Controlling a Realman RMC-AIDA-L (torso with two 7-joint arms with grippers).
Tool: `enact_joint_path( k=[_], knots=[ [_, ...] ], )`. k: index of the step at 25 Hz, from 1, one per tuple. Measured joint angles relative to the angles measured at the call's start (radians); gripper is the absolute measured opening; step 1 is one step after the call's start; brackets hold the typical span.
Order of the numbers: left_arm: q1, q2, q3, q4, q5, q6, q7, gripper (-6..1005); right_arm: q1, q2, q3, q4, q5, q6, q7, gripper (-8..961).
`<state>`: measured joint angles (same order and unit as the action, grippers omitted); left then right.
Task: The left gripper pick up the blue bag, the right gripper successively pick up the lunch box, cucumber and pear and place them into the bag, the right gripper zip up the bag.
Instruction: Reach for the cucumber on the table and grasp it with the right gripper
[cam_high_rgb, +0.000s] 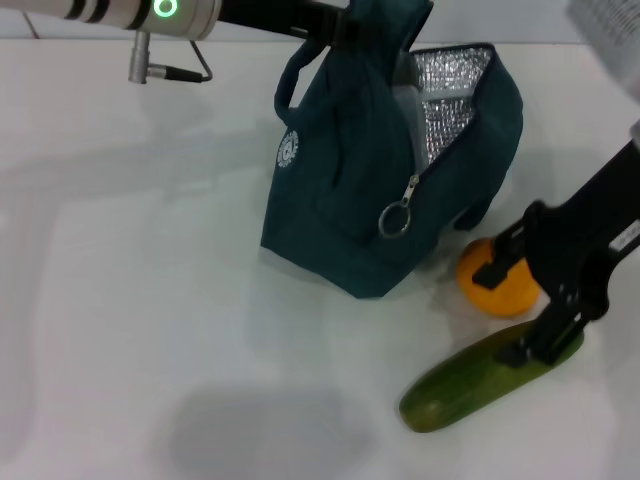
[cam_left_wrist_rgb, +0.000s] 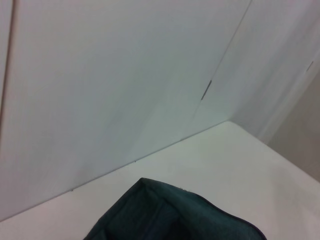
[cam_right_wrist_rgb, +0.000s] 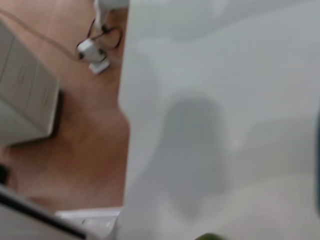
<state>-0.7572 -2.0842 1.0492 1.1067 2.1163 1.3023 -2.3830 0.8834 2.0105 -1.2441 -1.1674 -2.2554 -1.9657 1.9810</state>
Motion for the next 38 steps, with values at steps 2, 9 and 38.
enact_joint_path(
  k=[2, 9, 38],
  knots=[
    [-0.001, 0.000, 0.000, 0.000, -0.007, -0.003, -0.005, 48, 0.012, 0.003, -0.050, 0.012, -0.002, 0.000, 0.002, 719],
    [0.000, 0.004, -0.001, 0.000, -0.019, -0.003, -0.018, 48, 0.032, 0.005, -0.156, 0.015, -0.025, 0.019, 0.012, 863],
    [0.004, 0.003, -0.002, 0.004, -0.020, -0.013, -0.008, 48, 0.049, 0.017, -0.567, 0.070, -0.083, 0.290, 0.070, 855]
  ],
)
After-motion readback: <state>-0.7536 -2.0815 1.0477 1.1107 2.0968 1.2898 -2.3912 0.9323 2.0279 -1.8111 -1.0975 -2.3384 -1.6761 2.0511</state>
